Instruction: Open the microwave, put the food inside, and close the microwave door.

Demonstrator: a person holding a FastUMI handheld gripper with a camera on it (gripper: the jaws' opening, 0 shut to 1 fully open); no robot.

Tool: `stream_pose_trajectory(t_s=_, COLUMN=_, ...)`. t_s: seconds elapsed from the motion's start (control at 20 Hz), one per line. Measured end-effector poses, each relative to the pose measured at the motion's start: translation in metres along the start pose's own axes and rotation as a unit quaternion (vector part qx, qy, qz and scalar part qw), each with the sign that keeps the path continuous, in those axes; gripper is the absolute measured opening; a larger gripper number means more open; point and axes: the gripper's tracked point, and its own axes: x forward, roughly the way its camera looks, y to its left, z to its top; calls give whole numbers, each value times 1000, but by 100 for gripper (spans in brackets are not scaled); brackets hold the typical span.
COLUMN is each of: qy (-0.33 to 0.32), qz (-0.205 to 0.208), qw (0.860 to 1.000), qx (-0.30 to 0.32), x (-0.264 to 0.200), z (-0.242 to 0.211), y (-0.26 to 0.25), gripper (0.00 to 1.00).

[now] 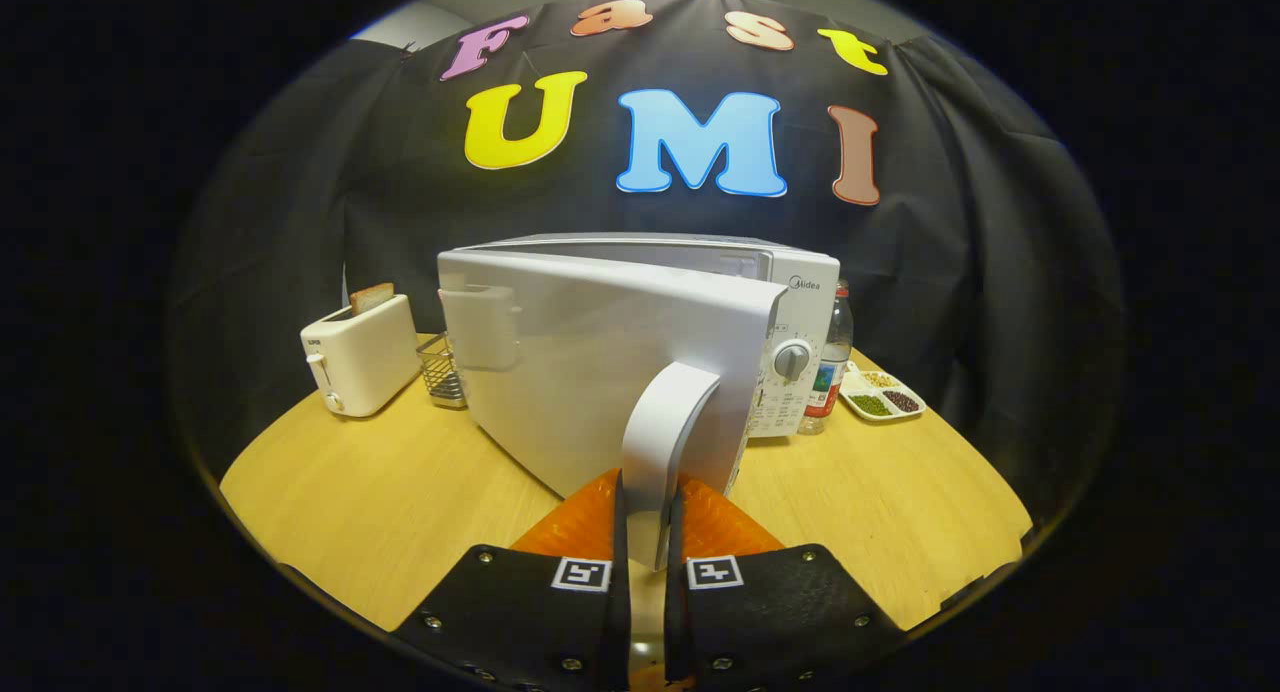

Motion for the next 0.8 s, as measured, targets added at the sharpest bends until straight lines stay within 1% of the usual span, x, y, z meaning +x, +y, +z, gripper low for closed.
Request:
stream_pose_trajectory(t_s=0.3, qy=-7, qz=18, qw=1000, qx=-11, x=-33, z=-14, y=52, gripper=13)
stream_pose_trajectory(t_s=0.55, qy=-11, qz=30, qw=999, qx=-18, x=-52, z=-23, y=94, gripper=15)
stream_pose_trajectory(t_s=0.8, qy=-18, qz=47, qw=999, qx=-20, x=-69, z=-29, y=148, gripper=15)
